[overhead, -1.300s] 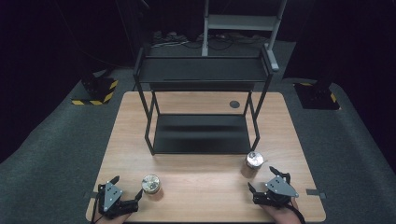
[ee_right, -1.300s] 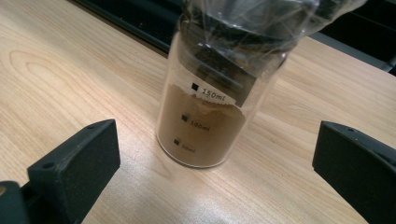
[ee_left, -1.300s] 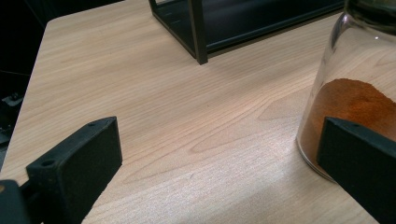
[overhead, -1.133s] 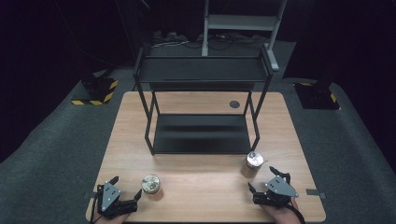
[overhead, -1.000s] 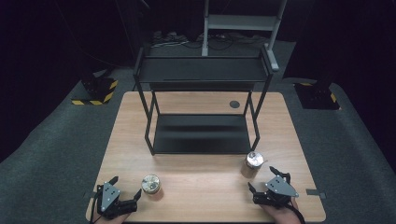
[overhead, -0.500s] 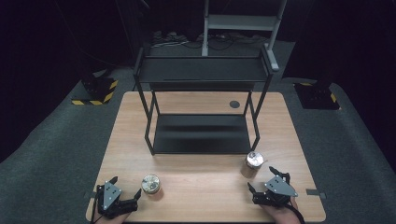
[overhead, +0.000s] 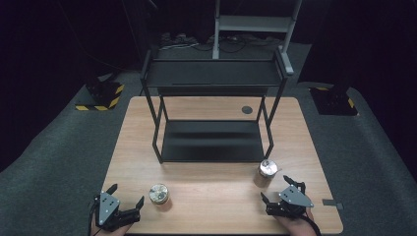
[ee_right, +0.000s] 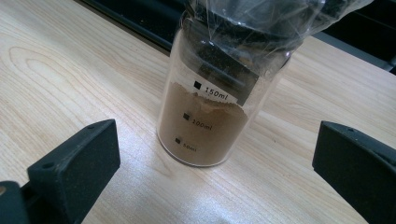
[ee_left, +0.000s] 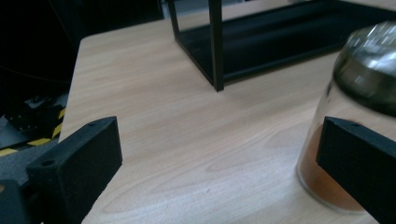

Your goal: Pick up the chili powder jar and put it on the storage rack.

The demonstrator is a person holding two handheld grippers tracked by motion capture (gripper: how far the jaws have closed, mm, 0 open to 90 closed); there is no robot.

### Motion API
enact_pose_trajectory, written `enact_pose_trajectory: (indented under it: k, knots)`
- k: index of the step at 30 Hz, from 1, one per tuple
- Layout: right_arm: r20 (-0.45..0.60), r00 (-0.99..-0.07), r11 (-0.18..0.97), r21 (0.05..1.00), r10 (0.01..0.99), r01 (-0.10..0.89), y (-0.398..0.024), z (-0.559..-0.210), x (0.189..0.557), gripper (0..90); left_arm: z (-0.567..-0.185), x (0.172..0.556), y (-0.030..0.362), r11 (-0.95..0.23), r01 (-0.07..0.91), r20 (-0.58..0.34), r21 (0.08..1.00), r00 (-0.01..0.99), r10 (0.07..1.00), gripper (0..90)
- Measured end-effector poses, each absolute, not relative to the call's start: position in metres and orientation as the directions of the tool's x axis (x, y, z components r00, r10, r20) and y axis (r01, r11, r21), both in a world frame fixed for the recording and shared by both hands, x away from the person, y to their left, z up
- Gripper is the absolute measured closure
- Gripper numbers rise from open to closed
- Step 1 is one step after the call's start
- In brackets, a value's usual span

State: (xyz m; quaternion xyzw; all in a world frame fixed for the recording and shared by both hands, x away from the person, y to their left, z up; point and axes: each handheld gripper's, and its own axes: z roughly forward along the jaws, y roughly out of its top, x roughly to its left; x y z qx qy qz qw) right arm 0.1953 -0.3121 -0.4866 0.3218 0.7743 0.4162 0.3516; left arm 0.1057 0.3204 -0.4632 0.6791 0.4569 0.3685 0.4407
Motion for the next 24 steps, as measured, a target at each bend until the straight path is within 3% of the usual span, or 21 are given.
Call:
enact_pose_trajectory:
  k: [24]
  knots:
    - [-0.281, -0.547, 0.452, 0.869, 0.788, 0.204, -0.312, -0.486, 0.195, 0.0, -0.448, 0.097, 0.305, -0.176, 0.195, 0.083, 0.965, 0.412, 0.908, 0.4]
